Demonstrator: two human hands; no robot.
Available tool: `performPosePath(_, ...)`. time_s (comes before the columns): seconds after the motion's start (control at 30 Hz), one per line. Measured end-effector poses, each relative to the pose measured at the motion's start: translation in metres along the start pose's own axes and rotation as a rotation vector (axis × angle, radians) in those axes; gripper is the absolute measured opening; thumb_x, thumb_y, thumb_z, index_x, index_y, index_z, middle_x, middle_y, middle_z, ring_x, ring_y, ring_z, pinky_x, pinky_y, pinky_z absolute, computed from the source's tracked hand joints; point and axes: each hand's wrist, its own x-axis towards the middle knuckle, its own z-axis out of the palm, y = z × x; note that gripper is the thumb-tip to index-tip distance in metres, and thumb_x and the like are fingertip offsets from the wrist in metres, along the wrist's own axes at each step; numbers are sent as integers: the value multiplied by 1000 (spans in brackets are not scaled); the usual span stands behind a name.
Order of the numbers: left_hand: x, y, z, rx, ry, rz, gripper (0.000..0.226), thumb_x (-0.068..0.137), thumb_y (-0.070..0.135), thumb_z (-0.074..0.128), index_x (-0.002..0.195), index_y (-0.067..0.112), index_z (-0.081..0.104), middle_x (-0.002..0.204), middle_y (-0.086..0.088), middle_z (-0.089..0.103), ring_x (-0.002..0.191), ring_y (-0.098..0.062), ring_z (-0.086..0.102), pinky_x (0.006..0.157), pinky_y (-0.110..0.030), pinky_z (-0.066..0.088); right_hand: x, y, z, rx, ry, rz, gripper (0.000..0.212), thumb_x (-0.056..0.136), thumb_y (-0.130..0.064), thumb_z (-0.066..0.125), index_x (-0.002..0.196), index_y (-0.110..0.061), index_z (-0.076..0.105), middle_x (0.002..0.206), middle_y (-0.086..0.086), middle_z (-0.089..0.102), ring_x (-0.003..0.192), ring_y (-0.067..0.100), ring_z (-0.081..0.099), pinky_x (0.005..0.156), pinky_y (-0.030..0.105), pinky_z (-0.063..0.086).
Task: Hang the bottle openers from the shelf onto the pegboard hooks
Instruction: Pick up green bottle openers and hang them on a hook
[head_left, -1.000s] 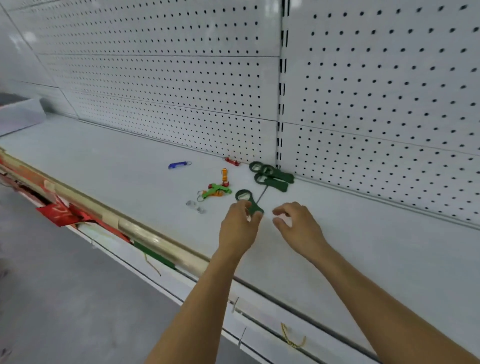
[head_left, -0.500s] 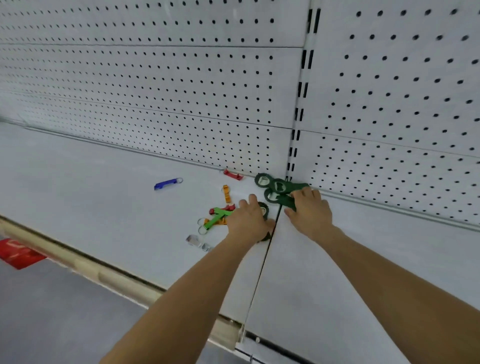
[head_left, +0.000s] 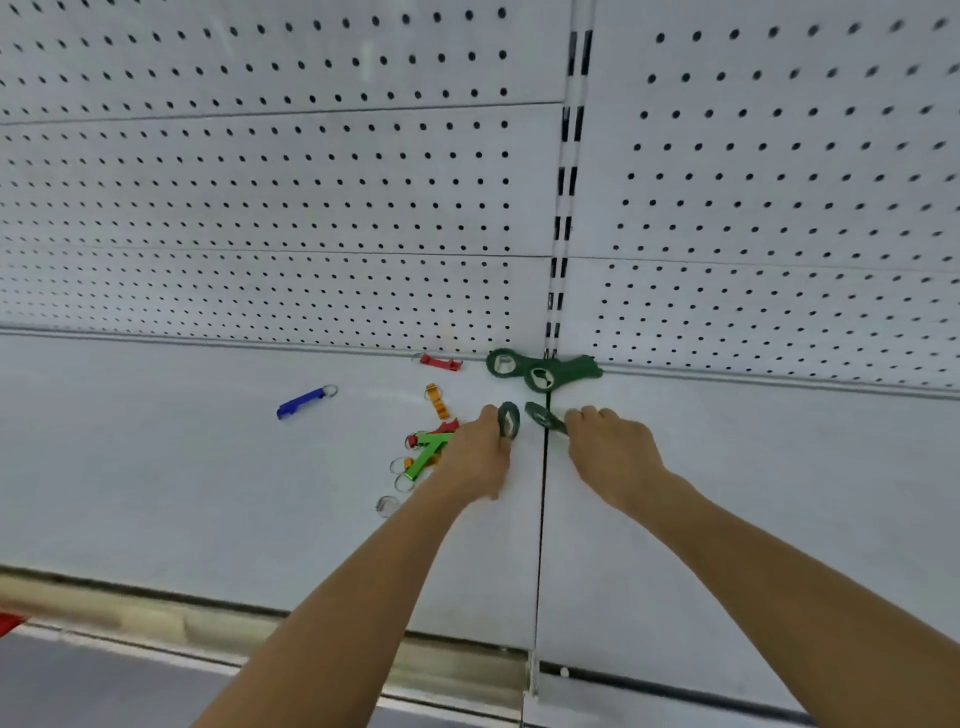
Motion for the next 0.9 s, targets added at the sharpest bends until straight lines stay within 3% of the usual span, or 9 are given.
performPosePath(0.1, -23, -6, 11, -390, 8, 17, 9, 101, 13, 41, 106, 9, 48, 95, -13, 67, 60, -19, 64, 59, -33, 58, -23, 0, 2, 349, -132, 138, 15, 100, -22, 36, 98, -13, 49, 90, 3, 56, 74, 21, 51, 59, 31, 37)
performPosePath(0.2, -47, -3, 21, -598, -14, 54, 10, 100, 13, 45, 105, 9, 52, 92, -8, 72, 64, -20, 68, 63, -32, 55, -45, 5, -8, 817, -150, 285, 16, 97, -18, 40, 86, -9, 48, 83, 8, 64, 71, 26, 60, 58, 33, 47)
performPosePath(0.27, -60, 4, 27, -674, -16, 60, 11, 99, 12, 46, 106, 10, 54, 92, -7, 73, 67, -19, 69, 63, -30, 53, -65, 11, -18, 1034, -134, 339, 17, 96, -13, 40, 83, -12, 49, 79, 8, 68, 66, 20, 62, 50, 22, 44)
performPosePath(0.37, -79, 25, 39, -739, -17, 91, 11, 99, 9, 47, 105, 11, 56, 91, -7, 74, 68, -17, 67, 63, -30, 51, -101, 22, -34, 1112, -53, 371, 20, 97, -10, 39, 80, -15, 49, 74, 5, 67, 59, 15, 60, 43, 10, 37)
performPosePath(0.57, -133, 86, 84, -716, -14, 164, 16, 98, 8, 47, 107, 14, 58, 90, -2, 75, 76, -16, 70, 73, -32, 56, -186, 65, -47, 1219, 55, 448, 14, 96, -9, 43, 89, -4, 54, 75, 13, 69, 58, 17, 58, 43, 12, 38)
performPosePath(0.77, -204, 151, 159, -758, -34, 189, 16, 100, 11, 45, 111, 13, 56, 96, -4, 74, 81, -20, 71, 72, -31, 59, -295, 127, -55, 1261, 103, 536, 7, 96, -12, 45, 93, -10, 51, 77, 14, 69, 58, 16, 58, 44, 14, 39)
performPosePath(0.9, -249, 194, 214, -782, -77, 228, 16, 100, 10, 45, 112, 11, 55, 98, -7, 73, 80, -20, 69, 73, -33, 57, -368, 170, -58, 1271, 149, 563, 6, 95, -12, 45, 95, -11, 51, 76, 12, 70, 61, 17, 60, 51, 24, 41)
